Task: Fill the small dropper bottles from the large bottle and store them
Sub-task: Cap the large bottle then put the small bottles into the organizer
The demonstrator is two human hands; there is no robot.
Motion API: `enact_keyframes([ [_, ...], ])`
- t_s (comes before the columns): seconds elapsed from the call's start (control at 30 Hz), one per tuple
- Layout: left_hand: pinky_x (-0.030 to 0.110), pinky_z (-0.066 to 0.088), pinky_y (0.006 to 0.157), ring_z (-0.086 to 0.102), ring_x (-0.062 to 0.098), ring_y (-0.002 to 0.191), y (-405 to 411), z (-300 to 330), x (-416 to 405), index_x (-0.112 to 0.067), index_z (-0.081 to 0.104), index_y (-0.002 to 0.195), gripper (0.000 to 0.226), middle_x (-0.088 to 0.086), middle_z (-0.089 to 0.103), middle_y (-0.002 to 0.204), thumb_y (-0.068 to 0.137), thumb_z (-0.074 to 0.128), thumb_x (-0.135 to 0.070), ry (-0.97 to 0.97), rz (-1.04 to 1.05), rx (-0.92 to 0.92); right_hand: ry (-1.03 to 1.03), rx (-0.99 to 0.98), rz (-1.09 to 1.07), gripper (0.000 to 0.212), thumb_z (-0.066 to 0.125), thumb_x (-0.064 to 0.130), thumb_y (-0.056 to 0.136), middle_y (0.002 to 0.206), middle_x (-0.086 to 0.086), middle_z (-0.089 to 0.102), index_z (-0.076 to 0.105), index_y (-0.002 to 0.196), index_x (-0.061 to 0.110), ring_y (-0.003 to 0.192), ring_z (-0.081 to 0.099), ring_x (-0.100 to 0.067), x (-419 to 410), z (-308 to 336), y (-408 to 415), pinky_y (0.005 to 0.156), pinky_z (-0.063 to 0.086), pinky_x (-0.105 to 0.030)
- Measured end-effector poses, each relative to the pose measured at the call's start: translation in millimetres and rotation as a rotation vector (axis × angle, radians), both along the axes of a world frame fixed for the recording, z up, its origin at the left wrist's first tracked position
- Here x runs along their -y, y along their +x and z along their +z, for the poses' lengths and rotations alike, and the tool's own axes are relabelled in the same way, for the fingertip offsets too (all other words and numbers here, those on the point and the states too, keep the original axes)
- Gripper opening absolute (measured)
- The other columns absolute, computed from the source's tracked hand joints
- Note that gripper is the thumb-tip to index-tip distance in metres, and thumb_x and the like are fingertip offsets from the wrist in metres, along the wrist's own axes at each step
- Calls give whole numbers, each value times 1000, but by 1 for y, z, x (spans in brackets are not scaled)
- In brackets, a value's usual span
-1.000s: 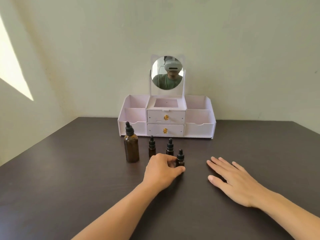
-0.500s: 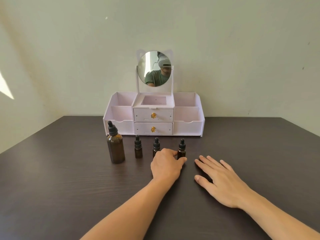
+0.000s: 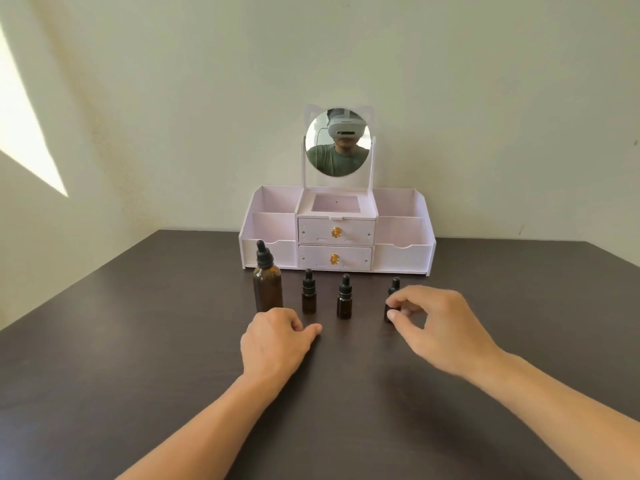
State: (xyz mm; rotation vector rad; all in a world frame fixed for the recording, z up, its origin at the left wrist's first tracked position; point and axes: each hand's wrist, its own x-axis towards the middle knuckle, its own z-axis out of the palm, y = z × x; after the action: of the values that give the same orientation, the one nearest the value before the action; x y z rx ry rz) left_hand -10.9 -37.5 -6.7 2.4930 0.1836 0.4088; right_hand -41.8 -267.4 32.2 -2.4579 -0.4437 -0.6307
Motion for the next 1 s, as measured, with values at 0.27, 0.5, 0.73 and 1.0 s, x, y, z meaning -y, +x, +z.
enact_keyframes([
  [0.27,28,49,79,57,13,98,15,1,-55,-21,59,112,66,-7,60,104,64,79,-61,-101,53,62,-27,-16,189,32,67,21,85,108,5,66,61,116,21,80,63,-11,-101,63,50,86,53,-37],
  [0.5,30,51,89,57,8,98,32,-5,-73,-26,54,131,76,-11,59,111,66,80,-55,-196,-108,14,-301,-177,246,50,65,20,88,133,1,54,47,132,31,117,54,-20,-162,81,75,91,43,-31],
  [0.73,33,52,93,59,9,100,41,-17,-83,-33,57,133,65,-6,64,113,74,76,-53,-218,-136,1,-374,-196,226,26,64,11,87,117,-3,63,66,110,23,104,58,-21,-172,83,93,89,50,-34],
  [1.0,33,53,92,60,10,98,46,-20,-85,-33,54,135,66,-4,63,113,75,75,-53,-208,-132,-3,-445,-201,249,18,68,17,85,108,-2,65,68,103,20,95,59,-18,-175,91,99,85,51,-33],
])
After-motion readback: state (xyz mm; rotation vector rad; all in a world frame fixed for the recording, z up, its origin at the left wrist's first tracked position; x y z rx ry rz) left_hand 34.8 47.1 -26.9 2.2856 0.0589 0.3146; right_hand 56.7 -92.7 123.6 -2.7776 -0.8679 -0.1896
